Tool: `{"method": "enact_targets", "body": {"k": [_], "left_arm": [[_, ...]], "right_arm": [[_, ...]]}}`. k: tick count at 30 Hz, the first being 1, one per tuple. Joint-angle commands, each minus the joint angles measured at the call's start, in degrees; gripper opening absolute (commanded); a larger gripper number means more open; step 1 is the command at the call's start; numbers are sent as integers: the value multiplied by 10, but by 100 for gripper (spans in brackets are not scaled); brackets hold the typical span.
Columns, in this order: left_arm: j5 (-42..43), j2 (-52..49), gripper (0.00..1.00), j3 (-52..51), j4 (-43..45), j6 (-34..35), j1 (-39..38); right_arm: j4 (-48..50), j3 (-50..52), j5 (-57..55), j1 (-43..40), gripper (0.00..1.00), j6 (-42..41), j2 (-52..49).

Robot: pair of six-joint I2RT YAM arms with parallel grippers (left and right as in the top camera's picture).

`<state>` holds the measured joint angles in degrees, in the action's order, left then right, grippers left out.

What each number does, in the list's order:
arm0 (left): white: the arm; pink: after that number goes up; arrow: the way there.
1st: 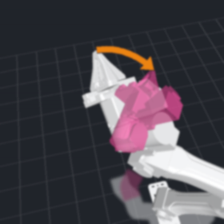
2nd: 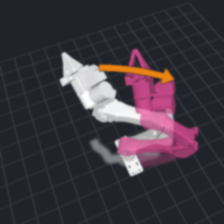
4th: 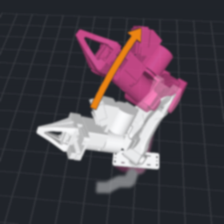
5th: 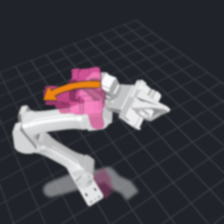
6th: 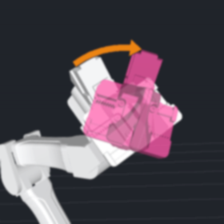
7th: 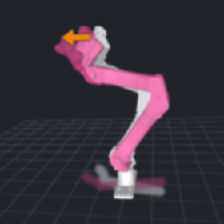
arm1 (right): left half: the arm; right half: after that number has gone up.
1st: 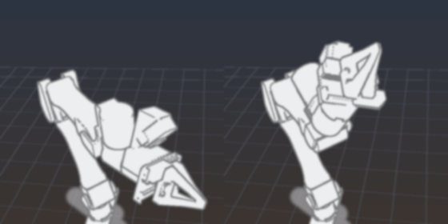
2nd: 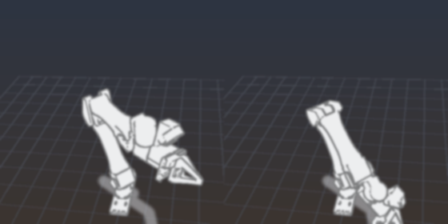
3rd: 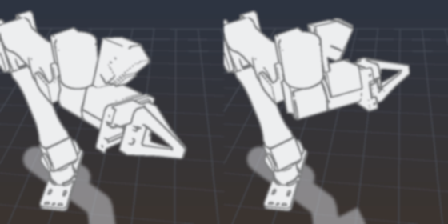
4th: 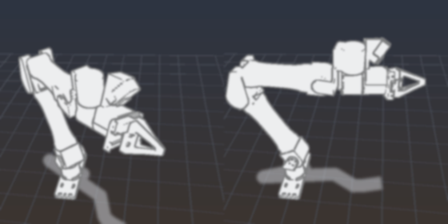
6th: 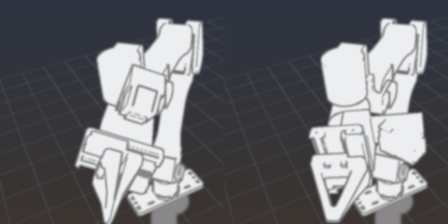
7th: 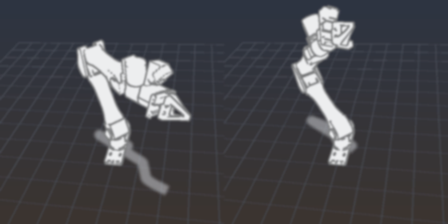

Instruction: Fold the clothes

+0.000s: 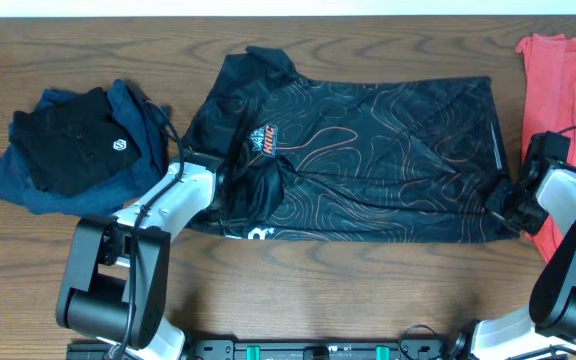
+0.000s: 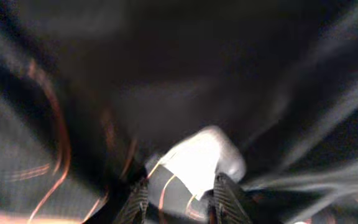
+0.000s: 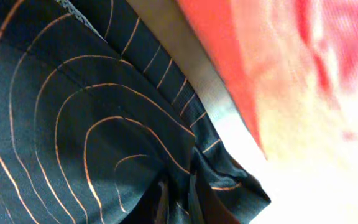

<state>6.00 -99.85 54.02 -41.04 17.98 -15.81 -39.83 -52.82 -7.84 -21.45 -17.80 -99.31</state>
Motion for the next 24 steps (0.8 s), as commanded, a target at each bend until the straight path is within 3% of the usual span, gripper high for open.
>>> {"method": "enact_targets", "body": {"k": [1, 17, 24], "left_arm": [[-4, -31, 38, -33, -38, 1, 3], [25, -23, 38, -33, -54, 1, 3], [25, 22, 38, -33, -58, 4, 3]], "right_arm": [[-27, 35, -59, -13, 12, -30, -32], [-97, 35, -76, -56, 17, -71, 8], [-81, 35, -70, -59, 18, -74, 10]]}}
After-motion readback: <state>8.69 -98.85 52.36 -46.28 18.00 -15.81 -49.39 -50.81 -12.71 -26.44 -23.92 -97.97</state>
